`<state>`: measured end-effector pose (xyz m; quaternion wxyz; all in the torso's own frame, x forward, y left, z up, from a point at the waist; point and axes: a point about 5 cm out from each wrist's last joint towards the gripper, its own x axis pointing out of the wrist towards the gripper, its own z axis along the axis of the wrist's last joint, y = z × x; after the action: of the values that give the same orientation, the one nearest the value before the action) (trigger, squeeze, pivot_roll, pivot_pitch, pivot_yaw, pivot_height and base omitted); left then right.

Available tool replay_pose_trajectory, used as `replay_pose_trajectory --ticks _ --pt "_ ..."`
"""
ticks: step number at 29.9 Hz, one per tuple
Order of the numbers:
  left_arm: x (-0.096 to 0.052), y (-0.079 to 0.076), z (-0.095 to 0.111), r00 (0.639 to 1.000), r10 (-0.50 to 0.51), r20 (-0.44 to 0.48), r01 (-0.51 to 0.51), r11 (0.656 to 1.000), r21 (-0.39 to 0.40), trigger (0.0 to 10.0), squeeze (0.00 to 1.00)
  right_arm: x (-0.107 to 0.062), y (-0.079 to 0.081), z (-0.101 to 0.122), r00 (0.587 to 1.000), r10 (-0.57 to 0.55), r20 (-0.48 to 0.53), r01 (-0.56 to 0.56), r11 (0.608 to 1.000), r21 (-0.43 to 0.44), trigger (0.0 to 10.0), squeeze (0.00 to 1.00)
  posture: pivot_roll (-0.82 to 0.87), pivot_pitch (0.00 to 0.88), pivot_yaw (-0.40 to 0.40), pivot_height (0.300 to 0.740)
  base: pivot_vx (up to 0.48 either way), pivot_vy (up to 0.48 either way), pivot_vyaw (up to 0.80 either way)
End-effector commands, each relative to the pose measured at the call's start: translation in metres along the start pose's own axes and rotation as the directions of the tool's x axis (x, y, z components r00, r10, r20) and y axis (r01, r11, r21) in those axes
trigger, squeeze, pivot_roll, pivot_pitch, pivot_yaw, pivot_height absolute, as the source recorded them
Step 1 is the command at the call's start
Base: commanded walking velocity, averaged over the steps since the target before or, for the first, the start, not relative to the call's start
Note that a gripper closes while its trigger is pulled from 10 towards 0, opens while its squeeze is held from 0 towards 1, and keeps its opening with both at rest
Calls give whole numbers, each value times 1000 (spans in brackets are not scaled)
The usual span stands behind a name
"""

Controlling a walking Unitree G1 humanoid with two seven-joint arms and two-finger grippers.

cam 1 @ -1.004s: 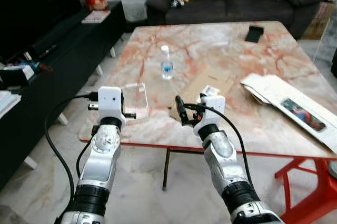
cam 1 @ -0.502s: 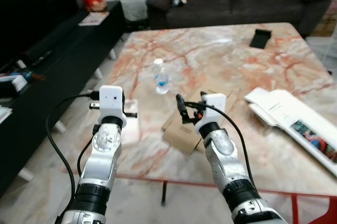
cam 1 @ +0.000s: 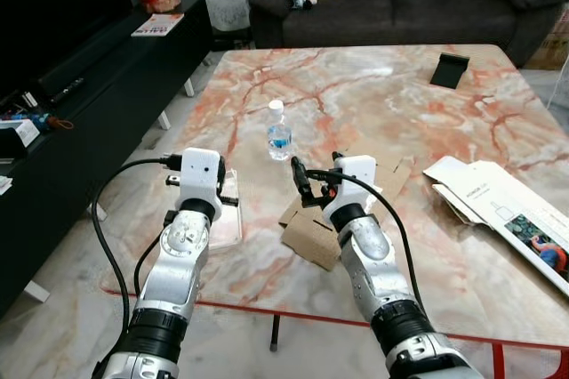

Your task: Picking trash to rubbish bin

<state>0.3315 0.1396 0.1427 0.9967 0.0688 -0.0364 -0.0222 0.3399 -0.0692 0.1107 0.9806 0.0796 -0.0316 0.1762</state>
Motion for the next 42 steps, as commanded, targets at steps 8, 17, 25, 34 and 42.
replay_pose_trajectory --ticks 8,17,25,34,42 --pt "4 2 -14 994 -38 -105 37 999 -15 10000 1000 -4 6 -4 1000 22 -14 -22 1000 -7 10000 0 90 41 77 740 0 0 0" --pt "27 -8 -3 986 -149 -77 132 971 -198 10000 1000 -14 13 -11 999 36 -32 -36 999 9 10000 0 82 93 74 740 0 0 0" --pt "26 -10 -3 981 -166 -98 148 975 -166 10000 1000 -23 20 -16 998 39 -44 -37 999 33 10000 0 90 137 82 740 0 0 0" --pt "21 -13 -1 980 -181 -88 164 972 -168 10000 1000 -36 30 -23 996 48 -76 -44 997 59 10000 0 109 188 87 740 0 0 0" --pt "24 -12 8 982 -177 -64 164 973 -165 10000 1000 -43 33 -21 996 43 -81 -37 997 73 10000 0 118 249 94 740 0 0 0"
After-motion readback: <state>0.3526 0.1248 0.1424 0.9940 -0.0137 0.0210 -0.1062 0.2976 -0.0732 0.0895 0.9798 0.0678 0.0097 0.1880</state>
